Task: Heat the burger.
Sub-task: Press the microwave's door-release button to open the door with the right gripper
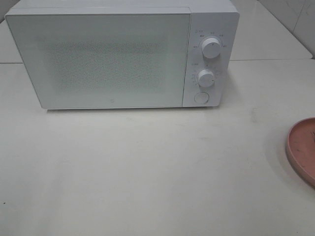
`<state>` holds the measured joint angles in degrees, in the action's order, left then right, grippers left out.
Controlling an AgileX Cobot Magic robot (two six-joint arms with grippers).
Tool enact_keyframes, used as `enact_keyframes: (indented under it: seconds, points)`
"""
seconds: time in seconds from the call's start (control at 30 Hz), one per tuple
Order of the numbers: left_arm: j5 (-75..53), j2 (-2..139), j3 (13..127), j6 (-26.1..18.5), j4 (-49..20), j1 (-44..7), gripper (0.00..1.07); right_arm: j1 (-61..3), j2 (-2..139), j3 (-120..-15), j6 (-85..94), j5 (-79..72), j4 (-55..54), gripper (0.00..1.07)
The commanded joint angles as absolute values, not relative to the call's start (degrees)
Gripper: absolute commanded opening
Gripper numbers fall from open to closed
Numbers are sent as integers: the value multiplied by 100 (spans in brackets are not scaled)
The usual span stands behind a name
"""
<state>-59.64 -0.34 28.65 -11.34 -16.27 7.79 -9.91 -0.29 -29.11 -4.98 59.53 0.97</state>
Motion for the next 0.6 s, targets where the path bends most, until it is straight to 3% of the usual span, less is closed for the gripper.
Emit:
enact_keyframes:
  seconds: [0.03, 0.6]
  points:
    - [-5942, -74, 2848, -1146, -1662, 802, 98, -963, -178, -2911, -544, 5930, 80, 74]
    - [-5942, -74, 2848, -1146, -1662, 802, 98, -963, -172, -2928, -550, 5901, 74, 74]
